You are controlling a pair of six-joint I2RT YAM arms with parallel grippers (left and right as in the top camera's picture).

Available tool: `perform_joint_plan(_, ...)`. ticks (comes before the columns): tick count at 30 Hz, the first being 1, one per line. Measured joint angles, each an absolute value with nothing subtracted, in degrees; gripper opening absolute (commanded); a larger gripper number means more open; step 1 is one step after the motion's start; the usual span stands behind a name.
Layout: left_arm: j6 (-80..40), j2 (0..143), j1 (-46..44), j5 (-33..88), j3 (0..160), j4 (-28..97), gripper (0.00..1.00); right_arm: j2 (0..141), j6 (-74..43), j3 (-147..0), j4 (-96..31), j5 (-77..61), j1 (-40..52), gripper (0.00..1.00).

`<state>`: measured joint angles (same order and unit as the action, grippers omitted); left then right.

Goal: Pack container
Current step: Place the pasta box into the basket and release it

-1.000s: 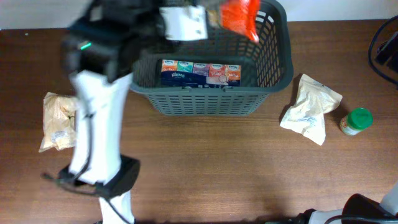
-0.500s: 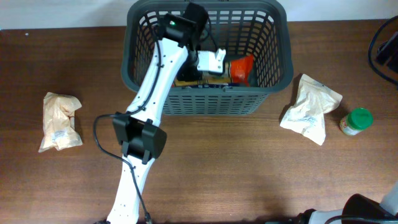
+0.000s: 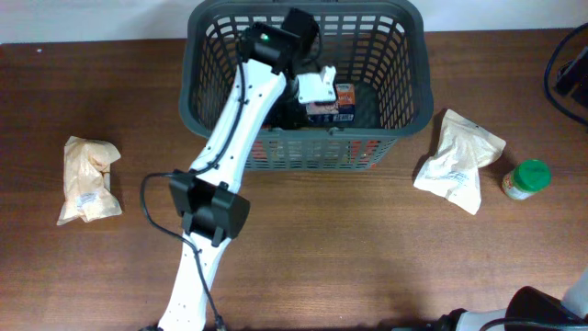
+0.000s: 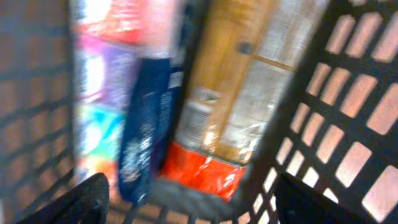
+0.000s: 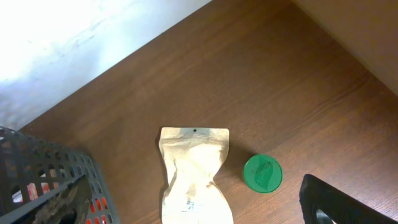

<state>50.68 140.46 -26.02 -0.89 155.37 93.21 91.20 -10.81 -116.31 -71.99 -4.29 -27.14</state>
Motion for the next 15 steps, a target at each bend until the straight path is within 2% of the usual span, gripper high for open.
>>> perform_joint_plan(7, 40.05, 125.03, -20.34, -2.59, 155.37, 88.58, 0.75, 91.20, -10.74, -116.31, -71.99, -4.32, -27.14, 0.99)
perform_joint_plan(9, 36.07, 118.63, -16.45, -3.07, 155.48, 88.05, 0.75, 91.20, -10.74, -116.31, -71.99, -4.32, -27.14, 0.99)
perform_joint_plan(12, 29.19, 110.00, -7.57, -3.86, 156.77, 88.03, 0.67, 91.20, -10.76, -116.31, -71.99, -4.29, -27.14, 0.99)
perform_joint_plan(15, 23.59, 106.63, 0.23, -3.92, 157.29, 89.25, 0.67, 91.20, -10.74, -116.31, -71.99, -4.29, -27.14, 0.99)
